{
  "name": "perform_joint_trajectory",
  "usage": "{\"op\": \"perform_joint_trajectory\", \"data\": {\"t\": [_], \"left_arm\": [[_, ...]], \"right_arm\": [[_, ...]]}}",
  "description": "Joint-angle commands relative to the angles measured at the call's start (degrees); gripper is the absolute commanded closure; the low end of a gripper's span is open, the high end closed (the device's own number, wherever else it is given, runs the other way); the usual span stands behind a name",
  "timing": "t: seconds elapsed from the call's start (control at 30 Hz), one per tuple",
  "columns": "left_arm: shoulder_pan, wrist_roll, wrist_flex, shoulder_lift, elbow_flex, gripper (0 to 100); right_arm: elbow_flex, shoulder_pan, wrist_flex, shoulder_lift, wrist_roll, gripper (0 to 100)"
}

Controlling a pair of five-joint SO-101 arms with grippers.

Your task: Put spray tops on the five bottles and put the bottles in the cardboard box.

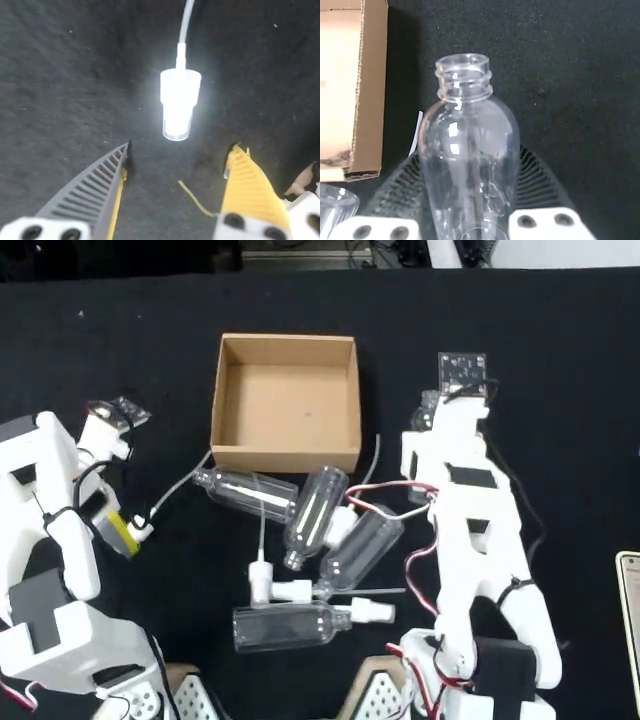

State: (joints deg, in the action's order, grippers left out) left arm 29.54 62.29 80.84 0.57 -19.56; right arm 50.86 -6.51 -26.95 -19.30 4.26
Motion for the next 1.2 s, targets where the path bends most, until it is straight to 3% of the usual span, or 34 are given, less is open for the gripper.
{"op": "perform_joint_trajectory", "data": {"t": [0.0,0.2,0.37,0.57,0.77,0.87,1.0,1.17], "left_arm": [[0.0,0.5,-3.6,0.3,-1.9,71],[0.7,0.5,-15.9,0.9,-9.8,71],[4.9,-0.4,-19.5,0.8,-5.8,71],[6.6,-8.0,-27.4,-1.4,-2.1,71],[6.5,-21.1,-35.4,-4.0,-0.3,71],[7.1,-26.2,-33.7,-4.0,3.1,71],[6.8,-32.6,-21.5,-4.5,11.3,71],[5.1,-50.7,-12.5,-4.7,17.8,71]], "right_arm": [[-0.3,-1.4,1.5,-0.1,-0.4,92.8],[-0.3,-1.4,1.4,-0.1,-0.4,92.8],[-0.3,-1.4,1.3,-0.1,-0.4,92.8],[-0.3,-1.4,1.3,-0.1,-0.4,92.8],[-0.3,-1.4,1.3,-0.1,-0.4,92.8],[-0.3,-1.4,1.3,-0.1,-0.4,92.8],[-0.3,-1.4,1.3,-0.1,-0.4,92.8],[-0.3,-1.4,1.3,-0.1,-0.4,92.8]]}}
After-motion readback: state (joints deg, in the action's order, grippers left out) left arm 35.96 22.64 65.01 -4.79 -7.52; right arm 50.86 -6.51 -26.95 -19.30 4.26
